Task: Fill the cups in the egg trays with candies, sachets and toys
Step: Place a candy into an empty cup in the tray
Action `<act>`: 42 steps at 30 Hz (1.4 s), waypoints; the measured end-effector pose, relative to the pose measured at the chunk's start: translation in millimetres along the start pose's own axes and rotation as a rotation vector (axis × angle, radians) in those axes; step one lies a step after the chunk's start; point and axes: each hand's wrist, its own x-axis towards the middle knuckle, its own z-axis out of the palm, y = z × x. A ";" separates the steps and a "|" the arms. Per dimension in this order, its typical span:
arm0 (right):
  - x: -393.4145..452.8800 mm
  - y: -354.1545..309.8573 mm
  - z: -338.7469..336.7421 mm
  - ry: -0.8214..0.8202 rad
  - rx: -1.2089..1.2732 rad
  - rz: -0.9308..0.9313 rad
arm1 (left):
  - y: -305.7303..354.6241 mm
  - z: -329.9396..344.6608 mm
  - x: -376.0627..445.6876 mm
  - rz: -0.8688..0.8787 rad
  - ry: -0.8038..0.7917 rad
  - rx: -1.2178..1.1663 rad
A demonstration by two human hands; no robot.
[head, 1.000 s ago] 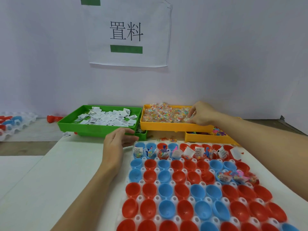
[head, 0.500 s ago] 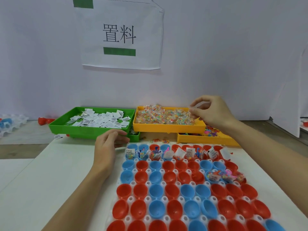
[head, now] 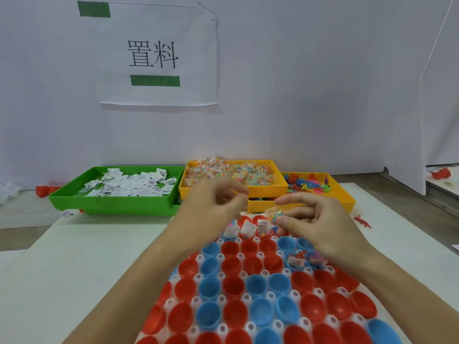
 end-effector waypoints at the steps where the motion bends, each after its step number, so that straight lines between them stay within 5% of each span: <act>1: -2.2 0.1 -0.2 -0.013 -0.003 0.003 | 4.7 9.5 -2.5 -0.012 -0.081 0.052; 6: -7.1 -7.1 -4.2 -0.035 -0.040 -0.055 | 13.4 27.4 -8.3 0.026 -0.159 0.134; 17: -9.8 -14.0 -4.3 0.033 -0.131 -0.132 | 9.5 31.1 -7.4 -0.117 -0.168 -0.154; 26: -14.6 -16.7 2.9 -0.020 -0.222 -0.193 | 11.3 34.0 -9.4 -0.024 -0.214 -0.045; 42: -11.2 -17.4 -3.0 -0.047 0.068 -0.035 | 18.6 33.9 -14.0 0.088 -0.134 -0.098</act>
